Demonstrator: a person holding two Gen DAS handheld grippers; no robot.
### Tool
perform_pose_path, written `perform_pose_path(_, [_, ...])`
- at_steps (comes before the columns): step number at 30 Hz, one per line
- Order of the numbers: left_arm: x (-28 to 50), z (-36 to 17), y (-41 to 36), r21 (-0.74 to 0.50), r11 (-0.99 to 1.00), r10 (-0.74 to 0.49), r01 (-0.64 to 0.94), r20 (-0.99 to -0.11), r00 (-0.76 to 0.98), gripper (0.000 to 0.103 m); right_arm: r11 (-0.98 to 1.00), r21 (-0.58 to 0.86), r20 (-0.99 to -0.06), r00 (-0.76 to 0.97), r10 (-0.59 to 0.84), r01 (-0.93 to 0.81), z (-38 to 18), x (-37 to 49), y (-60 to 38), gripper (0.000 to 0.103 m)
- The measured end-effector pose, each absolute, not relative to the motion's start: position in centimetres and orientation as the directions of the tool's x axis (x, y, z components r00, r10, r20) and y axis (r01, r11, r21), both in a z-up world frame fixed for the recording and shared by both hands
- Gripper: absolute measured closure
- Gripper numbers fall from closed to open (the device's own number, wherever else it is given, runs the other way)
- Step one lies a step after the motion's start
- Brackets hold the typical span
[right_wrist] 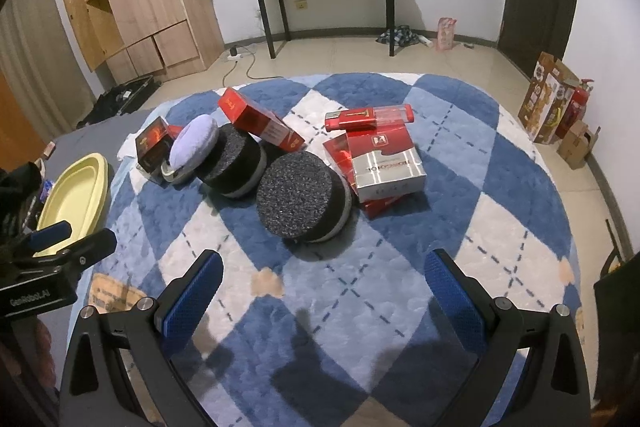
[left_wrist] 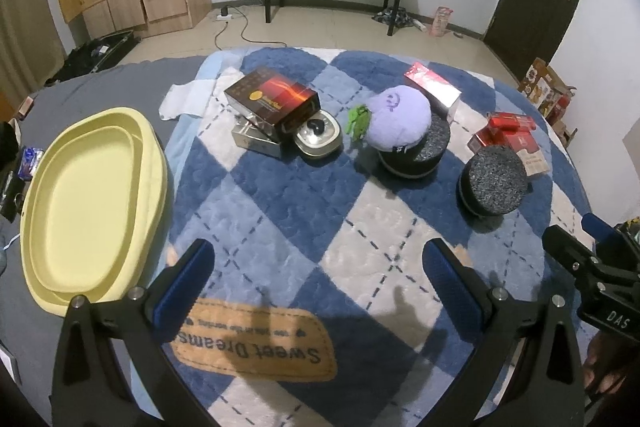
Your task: Organize rigid objects
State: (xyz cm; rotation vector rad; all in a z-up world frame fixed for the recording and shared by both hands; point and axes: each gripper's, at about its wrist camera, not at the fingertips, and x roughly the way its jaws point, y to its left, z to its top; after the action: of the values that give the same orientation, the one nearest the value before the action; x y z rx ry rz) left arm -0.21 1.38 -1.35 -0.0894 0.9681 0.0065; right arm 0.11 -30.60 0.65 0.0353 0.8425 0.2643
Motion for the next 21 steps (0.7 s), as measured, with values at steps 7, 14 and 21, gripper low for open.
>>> perform_pose_path(7, [-0.17, -1.37, 1.25, -0.083, 0.996, -0.050, -0.032, -0.823, 0.566, 0.000, 0.967, 0.138, -0.743, 0.623, 0.245, -0.216, 0.53, 0.23, -30.43, 0.000])
perform_pose_path(14, [-0.18, -1.57, 1.43, -0.080, 0.996, -0.040, -0.047, -0.824, 0.566, 0.000, 0.967, 0.143, -0.746, 0.620, 0.244, -0.208, 0.42, 0.32, -30.49, 0.000])
perform_pose_path(21, [-0.09, -1.52, 1.54, -0.058, 0.997, -0.021, -0.046, -0.821, 0.570, 0.000, 0.967, 0.142, -0.749, 0.616, 0.244, -0.211, 0.26, 0.34, -30.43, 0.000])
